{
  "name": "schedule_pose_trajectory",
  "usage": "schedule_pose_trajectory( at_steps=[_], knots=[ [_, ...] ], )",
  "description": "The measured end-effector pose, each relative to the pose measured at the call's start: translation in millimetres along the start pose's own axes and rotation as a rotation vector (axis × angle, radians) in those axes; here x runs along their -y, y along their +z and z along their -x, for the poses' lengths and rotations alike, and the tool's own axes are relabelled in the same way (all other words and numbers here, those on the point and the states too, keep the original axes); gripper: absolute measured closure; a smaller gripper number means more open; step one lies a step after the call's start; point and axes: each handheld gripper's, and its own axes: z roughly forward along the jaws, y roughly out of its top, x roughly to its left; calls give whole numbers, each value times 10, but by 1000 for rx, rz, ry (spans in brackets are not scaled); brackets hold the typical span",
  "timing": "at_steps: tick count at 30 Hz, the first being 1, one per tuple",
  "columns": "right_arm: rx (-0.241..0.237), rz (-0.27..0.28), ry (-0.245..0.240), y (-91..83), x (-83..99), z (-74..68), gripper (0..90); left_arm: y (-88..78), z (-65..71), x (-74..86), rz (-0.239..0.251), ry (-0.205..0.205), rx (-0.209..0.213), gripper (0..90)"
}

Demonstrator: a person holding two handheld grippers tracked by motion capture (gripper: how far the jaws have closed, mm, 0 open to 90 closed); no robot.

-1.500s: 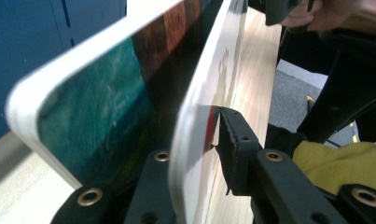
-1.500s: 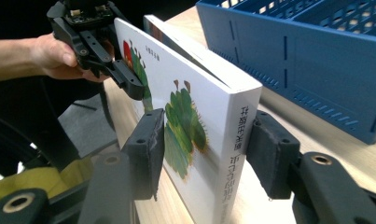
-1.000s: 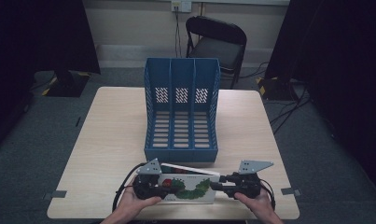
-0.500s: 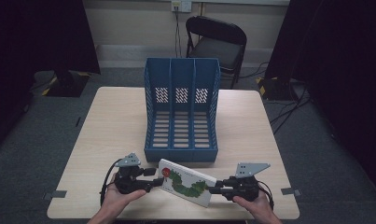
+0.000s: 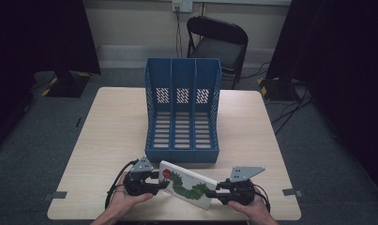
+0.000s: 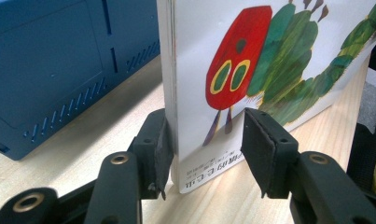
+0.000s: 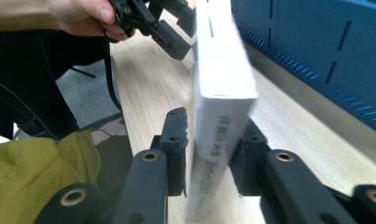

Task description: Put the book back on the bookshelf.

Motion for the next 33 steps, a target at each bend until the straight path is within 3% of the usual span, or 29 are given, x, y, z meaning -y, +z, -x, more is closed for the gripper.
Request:
schedule_pose_trajectory(
  at_steps=[5, 11, 13, 17, 22, 26, 33],
  knots=[
    [29, -40, -26, 97, 6, -57, 691, -2, 7, 6, 1, -2, 12, 525],
    [24, -105, -44, 205, 46, -77, 643, 11, -2, 34, 9, -46, 49, 555],
    [35, -116, -48, 213, 53, -80, 667, 14, -4, 37, 10, -47, 50, 559],
    [4, -101, -31, 191, 46, -69, 733, 21, -11, 29, 21, -47, 55, 537],
    [67, -84, -86, 111, -2, -83, 753, 60, 11, 21, 10, -50, 35, 542],
    [90, -112, -131, 137, 31, -112, 753, 69, 19, 13, 14, -39, 22, 537],
    [66, -102, -65, 156, 59, -68, 717, 74, 7, 23, 9, -45, 25, 550]
  ],
)
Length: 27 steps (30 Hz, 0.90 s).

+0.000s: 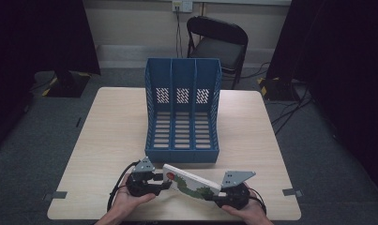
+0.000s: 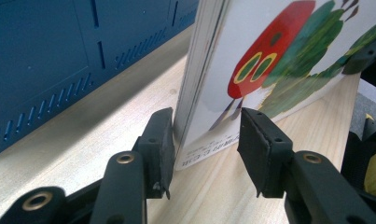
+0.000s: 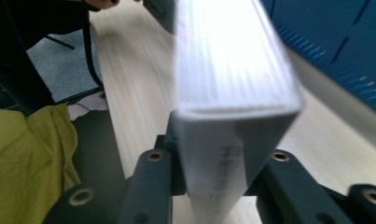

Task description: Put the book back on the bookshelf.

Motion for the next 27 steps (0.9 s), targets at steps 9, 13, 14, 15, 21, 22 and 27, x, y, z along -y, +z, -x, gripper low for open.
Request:
schedule_pose_trajectory(
  at_steps=[9, 13, 14, 15, 21, 22, 27],
  knots=[
    [-11, -7, 39, 67, 10, 41, 746, 19, -12, -11, 2, -15, 5, 561],
    [11, -13, 10, 53, 13, 13, 757, 23, -4, -15, 1, -16, 5, 564],
    [11, -11, 5, 48, 10, 4, 758, 22, -2, -14, -2, -14, 4, 564],
    [3, -8, 7, 44, 9, 2, 758, 25, 1, -12, -6, -16, -6, 563],
    [10, 3, 15, 0, -12, -2, 760, -5, -24, -12, 9, -36, -8, 517],
    [7, 2, 22, -4, -16, -2, 760, -8, -27, -11, 11, -36, -6, 519],
    [14, 8, 21, -24, -24, 0, 760, 17, -17, -13, -2, -31, -1, 517]
  ],
)
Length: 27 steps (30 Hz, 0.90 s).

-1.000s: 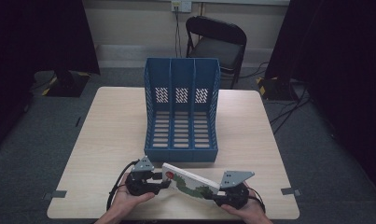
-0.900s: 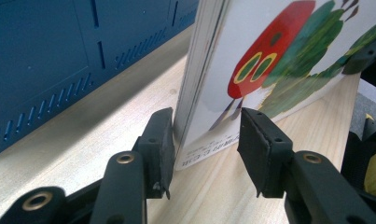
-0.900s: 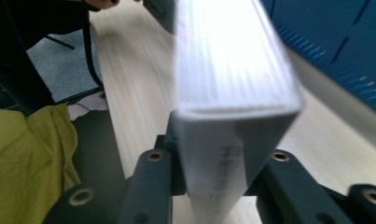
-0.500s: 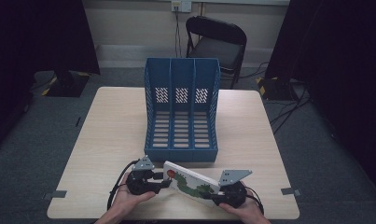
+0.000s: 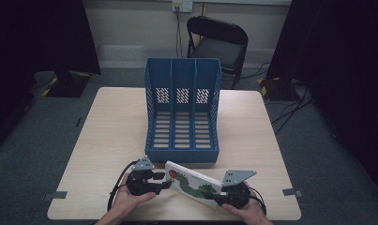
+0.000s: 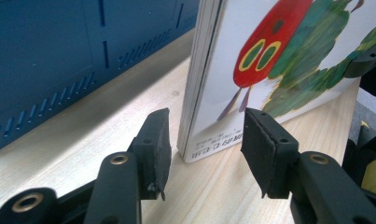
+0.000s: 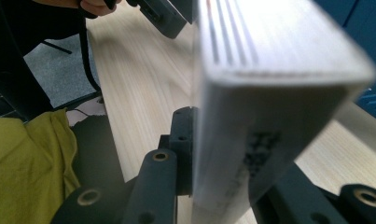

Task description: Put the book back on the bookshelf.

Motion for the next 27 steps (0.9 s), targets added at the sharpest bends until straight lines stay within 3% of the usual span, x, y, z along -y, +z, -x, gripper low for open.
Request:
schedule_pose_trajectory(
  at_steps=[10, 16, 19, 24, 27],
  knots=[
    [11, 35, -7, -83, -32, -11, 761, -17, -16, -4, 13, -15, 1, 508],
    [-5, 6, -27, -42, -5, 6, 758, 76, -8, -19, -8, 5, 31, 508],
    [-4, -15, -46, -1, 5, -7, 756, 100, 45, -17, -25, 49, 20, 510],
    [-8, -14, -44, 10, 11, 0, 745, 99, 40, -12, -19, 46, 21, 530],
    [-13, -4, -39, 33, -3, -16, 681, 113, 73, -6, -31, 56, 33, 556]
  ],
)
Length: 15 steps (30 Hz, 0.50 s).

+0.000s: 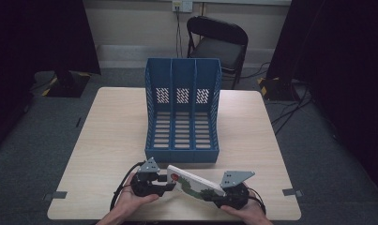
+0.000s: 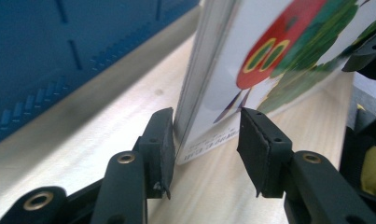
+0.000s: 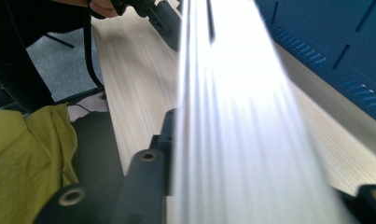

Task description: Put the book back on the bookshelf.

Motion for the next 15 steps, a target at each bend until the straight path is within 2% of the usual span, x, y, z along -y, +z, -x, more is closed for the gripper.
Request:
schedule_pose_trajectory(
  at_steps=[2, 7, 8, 9, 11, 15],
  knots=[
    [14, -5, -7, 18, -1, -18, 664, 2, 30, 1, -2, 3, -10, 545],
    [28, -17, -4, 58, 14, -8, 642, 3, 15, 1, 0, -3, -2, 538],
    [14, 5, 12, 88, -14, 23, 721, -9, 2, 1, -2, -6, -13, 538],
    [15, 3, 2, 93, -22, 18, 749, -9, -7, 4, 1, -6, -10, 540],
    [3, 1, 4, 95, -18, 17, 761, -3, -7, 1, 1, -9, -11, 545],
    [14, -2, -8, 84, -30, 6, 763, -8, -6, 3, -2, -8, -9, 551]
  ],
)
